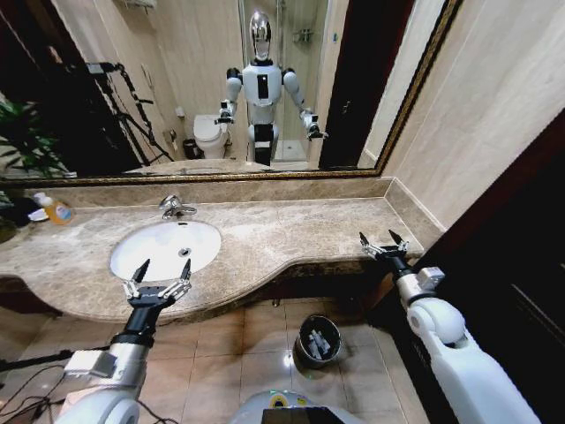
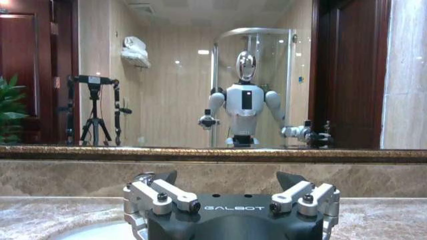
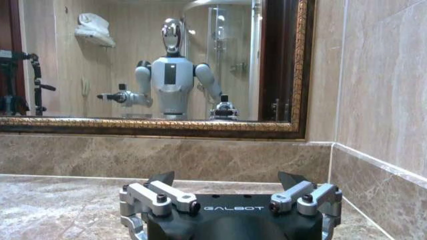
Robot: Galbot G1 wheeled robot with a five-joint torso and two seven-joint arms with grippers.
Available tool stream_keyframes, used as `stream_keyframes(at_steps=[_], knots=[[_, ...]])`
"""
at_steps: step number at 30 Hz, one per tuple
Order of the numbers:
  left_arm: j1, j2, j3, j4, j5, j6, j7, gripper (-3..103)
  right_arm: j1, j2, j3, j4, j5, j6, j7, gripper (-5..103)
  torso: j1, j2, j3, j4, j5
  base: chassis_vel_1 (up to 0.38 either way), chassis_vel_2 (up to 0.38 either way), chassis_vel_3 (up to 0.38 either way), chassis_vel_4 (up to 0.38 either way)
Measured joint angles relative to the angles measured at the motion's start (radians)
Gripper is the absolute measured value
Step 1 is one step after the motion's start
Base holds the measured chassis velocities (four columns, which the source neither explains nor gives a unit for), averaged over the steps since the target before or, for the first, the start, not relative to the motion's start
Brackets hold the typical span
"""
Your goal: Pick up the trash from the sink and place it in the trash bin.
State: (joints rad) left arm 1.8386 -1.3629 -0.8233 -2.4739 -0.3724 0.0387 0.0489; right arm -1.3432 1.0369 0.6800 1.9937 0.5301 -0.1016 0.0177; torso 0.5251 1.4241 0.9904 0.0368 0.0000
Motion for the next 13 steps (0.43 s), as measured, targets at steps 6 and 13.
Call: stream_keyframes(at_steps=[6, 13], knots=[[0.0, 0.0, 0.0, 0.0, 0.0, 0.0, 0.0, 100, 0.0, 0.0, 0.0, 0.0, 0.0, 0.0, 0.0, 100, 0.0, 0.0, 0.0, 0.0, 0.0, 0.0, 0.0, 0.0, 0.0], [0.0, 0.0, 0.0, 0.0, 0.0, 0.0, 0.0, 100, 0.0, 0.0, 0.0, 0.0, 0.0, 0.0, 0.0, 100, 0.0, 0.0, 0.0, 0.0, 0.0, 0.0, 0.0, 0.0, 0.0]])
